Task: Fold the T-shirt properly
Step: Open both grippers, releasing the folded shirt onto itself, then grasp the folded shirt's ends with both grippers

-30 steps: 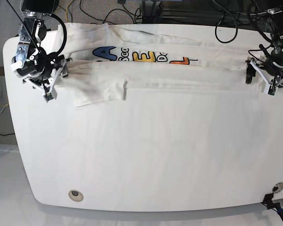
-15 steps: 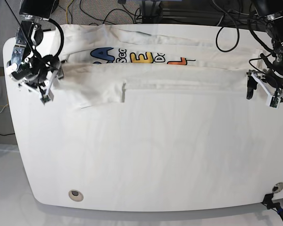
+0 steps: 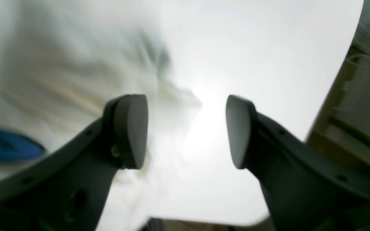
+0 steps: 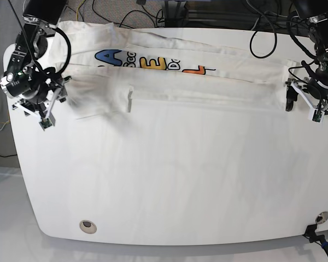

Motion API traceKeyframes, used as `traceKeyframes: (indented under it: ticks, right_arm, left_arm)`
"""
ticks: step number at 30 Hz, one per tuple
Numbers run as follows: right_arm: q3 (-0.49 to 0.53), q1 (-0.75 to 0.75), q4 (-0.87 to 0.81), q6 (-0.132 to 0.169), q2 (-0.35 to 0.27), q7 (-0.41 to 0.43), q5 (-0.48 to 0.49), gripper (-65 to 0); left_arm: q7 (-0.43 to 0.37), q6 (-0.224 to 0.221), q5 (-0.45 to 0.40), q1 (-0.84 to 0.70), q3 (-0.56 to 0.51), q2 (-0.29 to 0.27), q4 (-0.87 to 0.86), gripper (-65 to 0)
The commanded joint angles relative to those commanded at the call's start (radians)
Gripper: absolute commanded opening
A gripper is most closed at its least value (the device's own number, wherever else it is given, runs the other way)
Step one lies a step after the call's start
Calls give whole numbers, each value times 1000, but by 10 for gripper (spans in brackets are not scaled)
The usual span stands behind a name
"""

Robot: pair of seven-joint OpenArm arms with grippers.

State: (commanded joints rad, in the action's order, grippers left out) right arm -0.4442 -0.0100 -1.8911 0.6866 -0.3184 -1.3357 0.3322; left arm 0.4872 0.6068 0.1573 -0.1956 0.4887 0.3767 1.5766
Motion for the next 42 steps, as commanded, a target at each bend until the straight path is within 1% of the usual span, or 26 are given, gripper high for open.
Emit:
traceKeyframes:
  ticks: [3,6,8,13,15,18,24,25,27,37,38,39,40,42]
  right_arm:
    - [0,57,86,0,37,5,-2,-277]
    - [-2,92,207,0,52,63,-2,-277]
    - [-2,104,288,0,52,107,-2,-277]
    - [-5,147,430,0,48,173,-2,-277]
    - [-5,150,471,0,44,210,-2,-277]
    - [-5,176,523,0,34,221,-2,-277]
    - [-3,169,540,2,43,222,0,-277]
    - [-2,167,540,12,49,221,0,-277]
    - [-2,158,540,12,71,218,0,-277]
    - [0,126,539,12,95,216,0,-280]
    - [0,126,539,12,97,216,0,-298]
    - [0,126,539,12,97,216,0,-337]
    - [0,126,539,12,97,216,0,-392]
    - [0,126,539,12,97,216,0,-534]
  left_arm:
    - [0,0,0,-2,0,0,2,-124]
    - [0,0,0,-6,0,-3,8,-124]
    - [0,0,0,-5,2,-23,8,-124]
    - [0,0,0,-6,0,-29,6,-124]
    - [0,0,0,-5,0,-41,6,-124]
    - [0,0,0,-3,0,-41,6,-124]
    - [0,0,0,-3,0,-41,6,-124]
    - [0,0,0,-3,0,-41,6,-124]
    - [0,0,0,-3,0,-40,6,-124]
    - [0,0,0,-2,0,-40,2,-124]
    - [0,0,0,-2,0,-40,2,-124]
    - [0,0,0,-2,0,-40,2,-124]
    - [0,0,0,-2,0,-40,2,-124]
    - [0,0,0,-2,-2,-40,2,-124]
